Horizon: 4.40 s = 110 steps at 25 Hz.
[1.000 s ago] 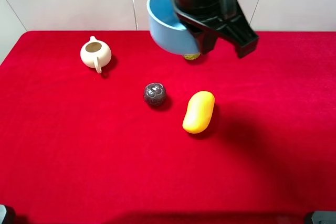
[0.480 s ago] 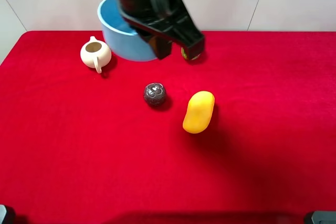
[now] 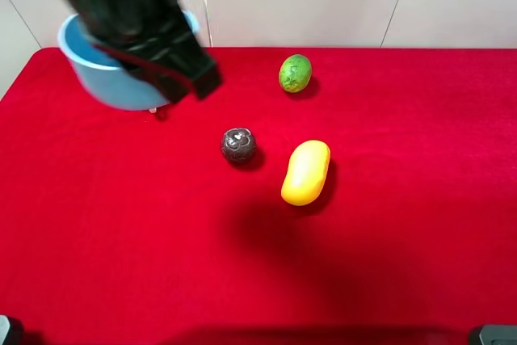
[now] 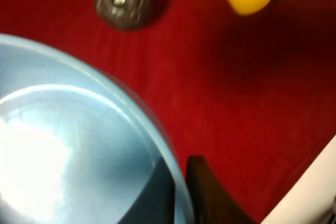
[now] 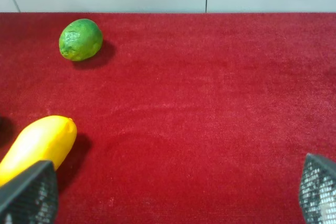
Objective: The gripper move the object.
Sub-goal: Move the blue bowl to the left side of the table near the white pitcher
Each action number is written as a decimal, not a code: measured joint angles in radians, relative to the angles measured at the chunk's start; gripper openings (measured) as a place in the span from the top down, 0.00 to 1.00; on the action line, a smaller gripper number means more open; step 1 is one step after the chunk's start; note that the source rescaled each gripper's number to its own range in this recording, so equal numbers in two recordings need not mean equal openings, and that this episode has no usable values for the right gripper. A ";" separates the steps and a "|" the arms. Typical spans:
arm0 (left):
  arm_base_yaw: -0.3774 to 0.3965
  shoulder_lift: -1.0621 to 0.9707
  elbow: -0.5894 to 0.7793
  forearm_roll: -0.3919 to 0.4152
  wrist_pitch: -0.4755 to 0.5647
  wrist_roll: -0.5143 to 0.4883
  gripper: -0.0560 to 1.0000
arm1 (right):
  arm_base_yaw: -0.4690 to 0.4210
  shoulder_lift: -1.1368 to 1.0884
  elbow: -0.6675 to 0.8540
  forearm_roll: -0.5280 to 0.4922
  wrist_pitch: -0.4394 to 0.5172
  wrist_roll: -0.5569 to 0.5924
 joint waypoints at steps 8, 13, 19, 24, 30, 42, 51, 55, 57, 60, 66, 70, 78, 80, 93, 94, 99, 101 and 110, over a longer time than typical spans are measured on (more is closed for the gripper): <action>0.078 -0.127 0.158 0.000 -0.026 -0.045 0.95 | 0.000 0.000 0.000 0.000 0.000 0.000; 0.143 -0.161 0.227 0.000 -0.044 -0.051 0.95 | 0.000 0.000 0.000 0.000 0.000 0.000; 0.238 -0.162 0.296 -0.001 -0.108 -0.051 0.95 | 0.000 0.000 0.000 0.000 0.000 0.000; 0.309 -0.162 0.348 0.000 -0.164 -0.051 0.95 | 0.000 0.000 0.000 0.000 0.000 0.000; 0.386 -0.163 0.435 0.001 -0.278 -0.051 0.95 | 0.000 0.000 0.000 0.000 0.000 0.000; 0.486 -0.114 0.562 0.043 -0.478 -0.051 0.95 | 0.000 0.000 0.000 0.000 0.000 0.000; 0.491 0.073 0.562 0.079 -0.630 -0.051 0.95 | 0.000 0.000 0.000 -0.001 0.000 0.000; 0.491 0.136 0.562 0.111 -0.699 -0.051 0.95 | 0.000 0.000 0.000 -0.001 0.000 0.000; 0.491 0.161 0.562 0.121 -0.735 -0.051 0.95 | 0.000 0.000 0.000 -0.001 0.000 0.000; 0.491 0.196 0.562 0.131 -0.782 -0.051 0.95 | 0.000 0.000 0.000 -0.001 0.000 0.000; 0.491 0.249 0.562 0.157 -0.876 -0.051 0.95 | 0.000 0.000 0.000 -0.001 0.000 0.000; 0.492 0.272 0.562 0.157 -0.902 -0.052 0.95 | 0.000 0.000 0.000 -0.001 0.000 0.000; 0.492 0.277 0.563 0.157 -0.904 -0.057 0.94 | 0.000 0.000 0.000 -0.001 0.000 0.000; 0.492 0.277 0.565 0.157 -0.904 -0.059 0.93 | 0.000 0.000 0.000 -0.001 0.000 0.000; 0.492 0.277 0.608 0.158 -0.916 -0.085 0.64 | 0.000 0.000 0.000 -0.001 0.000 0.000; 0.492 0.277 0.608 0.158 -0.921 -0.085 0.63 | 0.000 0.000 0.000 -0.001 0.000 0.000; 0.492 0.277 0.608 0.158 -0.949 -0.085 0.58 | 0.000 0.000 0.000 -0.001 0.000 0.000; 0.492 0.277 0.608 0.158 -0.959 -0.085 0.53 | 0.000 0.000 0.000 -0.001 0.000 0.000; 0.493 0.277 0.548 0.157 -0.901 -0.085 0.33 | 0.000 0.000 0.000 -0.001 0.000 0.000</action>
